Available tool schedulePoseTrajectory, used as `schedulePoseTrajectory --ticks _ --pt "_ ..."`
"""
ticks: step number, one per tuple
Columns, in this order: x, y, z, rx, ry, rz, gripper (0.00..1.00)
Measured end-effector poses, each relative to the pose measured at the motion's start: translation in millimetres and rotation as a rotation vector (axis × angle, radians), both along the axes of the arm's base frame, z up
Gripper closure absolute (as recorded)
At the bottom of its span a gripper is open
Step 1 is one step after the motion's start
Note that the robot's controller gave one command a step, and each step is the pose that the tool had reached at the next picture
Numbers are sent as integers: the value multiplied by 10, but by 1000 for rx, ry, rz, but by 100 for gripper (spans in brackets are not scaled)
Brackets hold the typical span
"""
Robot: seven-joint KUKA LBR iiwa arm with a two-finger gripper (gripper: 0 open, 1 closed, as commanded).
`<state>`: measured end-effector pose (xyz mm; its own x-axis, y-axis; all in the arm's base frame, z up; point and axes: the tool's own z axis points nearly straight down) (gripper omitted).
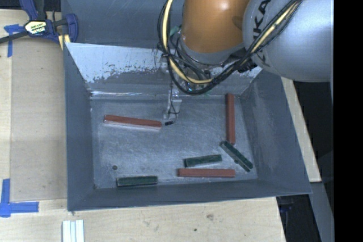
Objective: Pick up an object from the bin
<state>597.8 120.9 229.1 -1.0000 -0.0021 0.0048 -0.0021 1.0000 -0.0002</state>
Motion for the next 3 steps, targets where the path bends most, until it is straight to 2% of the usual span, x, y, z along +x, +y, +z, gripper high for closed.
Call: schedulePoseTrajectory --ticks 1,2,3 --pt "15 -3 52 1 -9 -2 0" --pt "-209 -225 -792 0 -2 -68 0" --pt "-371 -308 -792 0 -5 -168 0"
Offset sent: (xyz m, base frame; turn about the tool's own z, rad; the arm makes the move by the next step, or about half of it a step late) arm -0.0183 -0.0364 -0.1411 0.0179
